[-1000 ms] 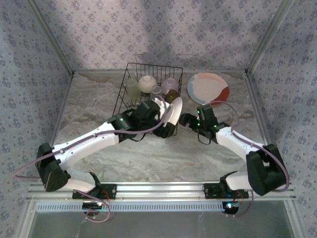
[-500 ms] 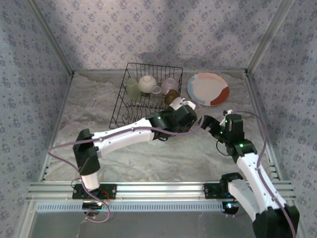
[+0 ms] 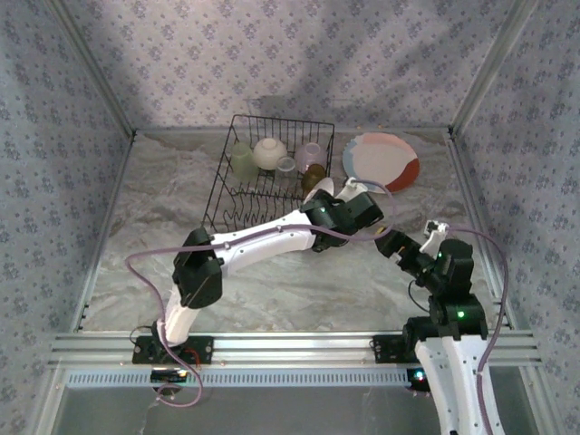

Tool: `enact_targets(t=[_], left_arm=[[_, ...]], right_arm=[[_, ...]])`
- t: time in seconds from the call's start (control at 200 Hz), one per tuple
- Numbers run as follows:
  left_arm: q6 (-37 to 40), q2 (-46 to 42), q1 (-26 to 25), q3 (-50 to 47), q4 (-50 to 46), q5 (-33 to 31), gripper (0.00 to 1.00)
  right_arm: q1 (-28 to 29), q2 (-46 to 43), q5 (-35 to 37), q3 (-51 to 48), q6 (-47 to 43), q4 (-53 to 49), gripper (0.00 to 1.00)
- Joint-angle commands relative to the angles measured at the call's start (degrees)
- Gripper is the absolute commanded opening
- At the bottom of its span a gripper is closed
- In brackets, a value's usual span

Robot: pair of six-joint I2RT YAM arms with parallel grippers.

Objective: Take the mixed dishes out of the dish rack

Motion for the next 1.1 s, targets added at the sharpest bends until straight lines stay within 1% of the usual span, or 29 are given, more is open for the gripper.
enact_targets(t=[0.0,0.155,0.35,0.42,0.535,0.814,0.974,1.059,1.094], left_arm=[[-1.0,2.0,1.4,4.3,-3.7,-3.2,0.58],[-0.8,3.6,2.0,5.7,-4.2,-4.4,0.53],[-1.4,6.7,2.4,9.4,-7.3,-6.7,0.44],[-1.7,7.5,2.5,10.2,-7.9,-6.7,0.42],[-2.2,8.3,2.8,10.8,-8.4,-6.6,0.37],[-3.0,10.6,3.3,13.7,-11.0,-7.7,0.22],[-3.7,12.2,3.3,15.8,-13.1,-9.4,0.09],[-4.4,12.8,3.3,16.7,-14.2,-10.8,0.04],[-4.8,12.9,3.3,17.2,-14.8,-11.3,0.01]], right_arm=[[-0.3,-3.1,-4.9,-0.4,0.9,-0.4,1.0],[-0.5,-5.3,-6.8,-0.1,1.9,0.6,1.0],[-0.5,-5.6,-10.7,-2.9,5.2,7.0,1.0],[-0.5,-5.6,-11.2,-3.5,6.1,8.4,1.0],[-0.5,-5.6,-11.3,-3.7,6.2,8.9,1.0],[-0.6,-4.9,-11.4,-3.9,6.3,9.7,1.0],[-0.6,-4.9,-11.4,-4.2,6.7,10.3,1.0],[-0.6,-4.8,-11.6,-4.6,6.9,10.7,1.0],[-0.6,-4.8,-11.6,-4.8,7.0,10.9,1.0]])
